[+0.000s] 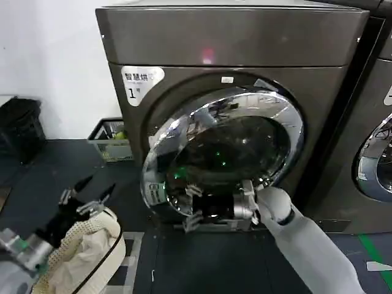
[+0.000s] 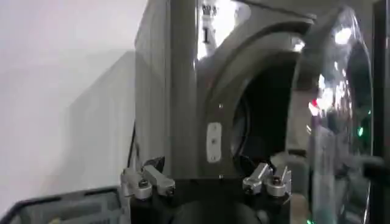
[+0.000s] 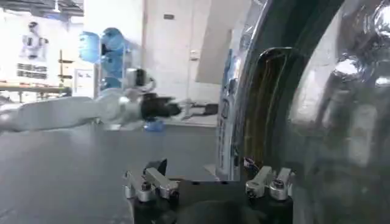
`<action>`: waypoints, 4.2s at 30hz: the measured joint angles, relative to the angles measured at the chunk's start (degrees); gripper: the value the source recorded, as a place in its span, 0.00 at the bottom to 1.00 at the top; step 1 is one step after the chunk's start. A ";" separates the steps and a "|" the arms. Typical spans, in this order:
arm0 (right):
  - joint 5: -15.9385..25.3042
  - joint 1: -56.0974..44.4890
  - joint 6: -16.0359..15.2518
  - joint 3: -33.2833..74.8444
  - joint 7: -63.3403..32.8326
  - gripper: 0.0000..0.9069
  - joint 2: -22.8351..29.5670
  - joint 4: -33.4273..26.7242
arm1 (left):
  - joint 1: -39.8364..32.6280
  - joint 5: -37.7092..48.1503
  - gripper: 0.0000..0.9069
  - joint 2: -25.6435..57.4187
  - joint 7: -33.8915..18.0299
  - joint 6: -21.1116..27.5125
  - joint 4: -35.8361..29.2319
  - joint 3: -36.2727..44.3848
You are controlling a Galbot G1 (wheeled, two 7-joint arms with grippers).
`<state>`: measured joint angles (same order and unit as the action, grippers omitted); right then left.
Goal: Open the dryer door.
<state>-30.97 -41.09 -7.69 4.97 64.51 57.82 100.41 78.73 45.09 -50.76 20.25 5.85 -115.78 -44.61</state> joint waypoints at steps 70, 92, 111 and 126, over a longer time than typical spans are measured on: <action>9.46 -46.47 -4.30 98.53 -49.55 1.00 15.28 15.45 | -36.90 -1.72 1.00 -8.09 13.43 -2.96 11.27 62.44; 11.34 -51.68 -5.71 121.71 -51.87 1.00 14.84 12.88 | -57.63 0.15 1.00 -24.68 5.60 -6.14 28.39 80.52; 11.27 -52.71 -4.11 123.62 -51.12 1.00 14.12 11.65 | -63.17 0.01 1.00 -35.19 1.10 -12.58 38.11 81.40; 11.30 -54.17 -3.56 127.91 -50.56 1.00 12.27 10.81 | -62.10 -12.54 1.00 -26.00 -11.96 -30.90 34.20 79.95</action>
<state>-19.67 -95.26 -11.26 132.88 13.95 70.09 111.22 16.63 32.54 -76.75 8.30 -25.05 -81.58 35.35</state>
